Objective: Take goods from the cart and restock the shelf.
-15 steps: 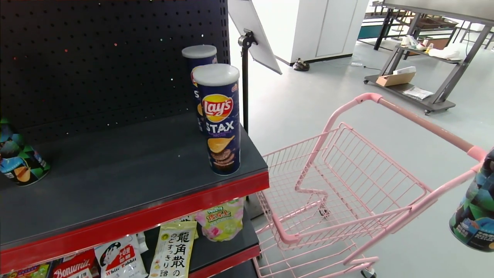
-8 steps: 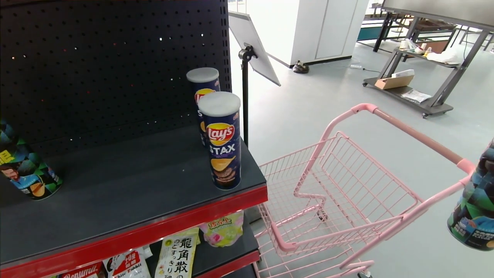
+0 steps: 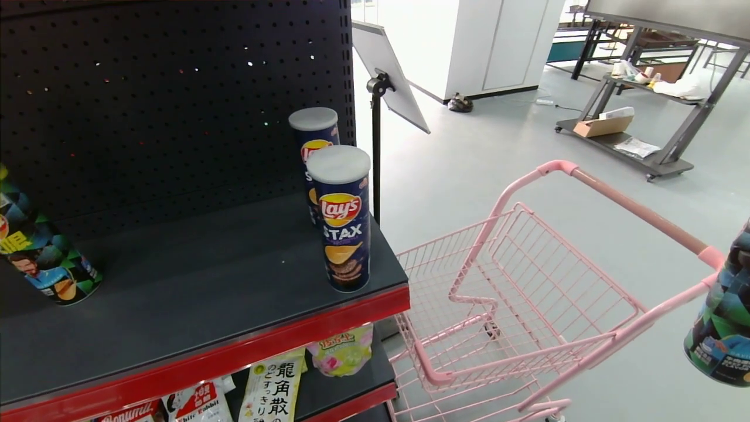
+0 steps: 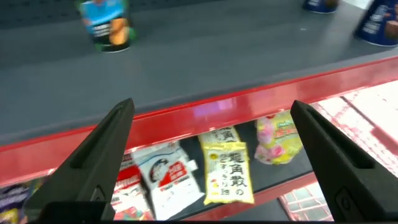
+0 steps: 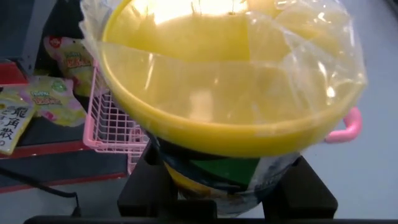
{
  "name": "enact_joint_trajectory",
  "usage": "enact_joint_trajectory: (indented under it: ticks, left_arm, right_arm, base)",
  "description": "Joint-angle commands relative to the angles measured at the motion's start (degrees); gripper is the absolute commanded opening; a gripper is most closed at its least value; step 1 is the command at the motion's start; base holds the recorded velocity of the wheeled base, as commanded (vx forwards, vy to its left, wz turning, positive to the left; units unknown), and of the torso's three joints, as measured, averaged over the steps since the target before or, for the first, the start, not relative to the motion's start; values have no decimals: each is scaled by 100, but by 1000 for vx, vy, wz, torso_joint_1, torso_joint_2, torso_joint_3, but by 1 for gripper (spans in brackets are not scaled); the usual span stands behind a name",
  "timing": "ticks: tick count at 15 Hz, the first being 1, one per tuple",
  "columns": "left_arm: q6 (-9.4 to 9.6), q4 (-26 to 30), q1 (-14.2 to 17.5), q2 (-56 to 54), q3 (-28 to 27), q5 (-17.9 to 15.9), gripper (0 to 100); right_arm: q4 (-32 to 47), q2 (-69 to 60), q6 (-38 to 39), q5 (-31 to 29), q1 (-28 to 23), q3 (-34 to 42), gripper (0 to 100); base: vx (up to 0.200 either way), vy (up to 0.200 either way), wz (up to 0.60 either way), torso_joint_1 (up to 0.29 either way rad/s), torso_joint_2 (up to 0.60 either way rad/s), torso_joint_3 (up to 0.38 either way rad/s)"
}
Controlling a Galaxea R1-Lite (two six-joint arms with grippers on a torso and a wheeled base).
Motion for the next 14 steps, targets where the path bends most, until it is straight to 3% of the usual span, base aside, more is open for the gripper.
enact_joint_trajectory:
  ticks: [1, 3, 14]
  left_arm:
    - [-1, -4, 1, 5, 0, 4, 100]
    - [-1, -4, 1, 5, 0, 4, 100]
    - [-1, -4, 1, 5, 0, 4, 100]
  right_arm:
    - [-3, 12, -1, 10, -2, 2, 0]
    - [-3, -6, -1, 10, -2, 55, 0]
    - [-11, -753, -1, -16, -54, 775, 0]
  base:
    - [0, 0, 600, 2, -7, 2]
    - [0, 0, 600, 10, 5, 2]
    - [0, 0, 0, 0, 0, 0]
